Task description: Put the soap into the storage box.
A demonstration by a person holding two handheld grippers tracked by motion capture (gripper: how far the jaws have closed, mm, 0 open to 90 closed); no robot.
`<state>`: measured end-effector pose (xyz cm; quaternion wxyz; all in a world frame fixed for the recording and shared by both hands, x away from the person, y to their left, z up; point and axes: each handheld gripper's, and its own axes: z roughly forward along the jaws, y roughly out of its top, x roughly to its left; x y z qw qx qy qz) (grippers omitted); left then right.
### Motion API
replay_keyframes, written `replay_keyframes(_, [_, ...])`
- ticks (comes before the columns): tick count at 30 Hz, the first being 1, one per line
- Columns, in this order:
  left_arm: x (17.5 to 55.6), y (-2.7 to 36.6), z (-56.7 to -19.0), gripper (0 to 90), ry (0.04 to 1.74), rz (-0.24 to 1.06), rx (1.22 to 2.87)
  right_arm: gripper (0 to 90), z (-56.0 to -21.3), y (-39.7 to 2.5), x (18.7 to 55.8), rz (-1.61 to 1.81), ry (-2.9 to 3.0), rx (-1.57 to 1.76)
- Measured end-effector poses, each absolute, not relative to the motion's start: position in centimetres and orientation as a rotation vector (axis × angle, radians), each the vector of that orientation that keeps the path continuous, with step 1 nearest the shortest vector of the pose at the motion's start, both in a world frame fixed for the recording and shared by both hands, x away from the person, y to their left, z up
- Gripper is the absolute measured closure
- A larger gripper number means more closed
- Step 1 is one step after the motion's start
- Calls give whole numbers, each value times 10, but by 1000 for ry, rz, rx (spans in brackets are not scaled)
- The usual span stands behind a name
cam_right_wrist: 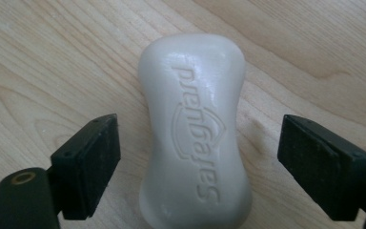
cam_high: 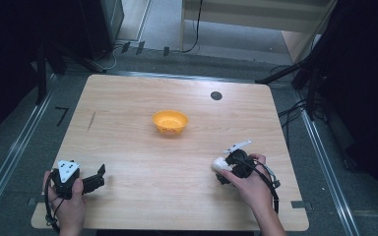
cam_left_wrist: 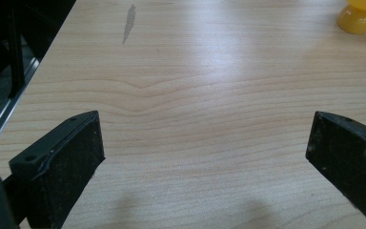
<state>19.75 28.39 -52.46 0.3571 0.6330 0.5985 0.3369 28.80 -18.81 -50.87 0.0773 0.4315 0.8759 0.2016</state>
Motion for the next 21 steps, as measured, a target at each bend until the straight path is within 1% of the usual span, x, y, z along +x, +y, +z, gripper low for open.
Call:
replay_keyframes(3, [198,284,-525,0,1546,869,1635,243,-509,-186,289,600,2626,1282])
replay_keyframes(6, [198,284,-524,0,1547,866,1636,357,-509,-186,290,598,2631,1286])
replay_keyframes(9, [198,284,-524,0,1549,863,1632,411,-510,-184,291,589,2642,1288])
replay_keyframes(16, [198,284,-524,0,1551,859,1632,456,-512,-181,292,554,2657,1281])
replay_keyframes(18, [198,284,-525,0,1553,860,1630,491,-512,-180,292,561,2658,1270])
replay_keyframes(21, [198,284,-525,0,1551,860,1631,501,-511,-180,292,550,2673,1259])
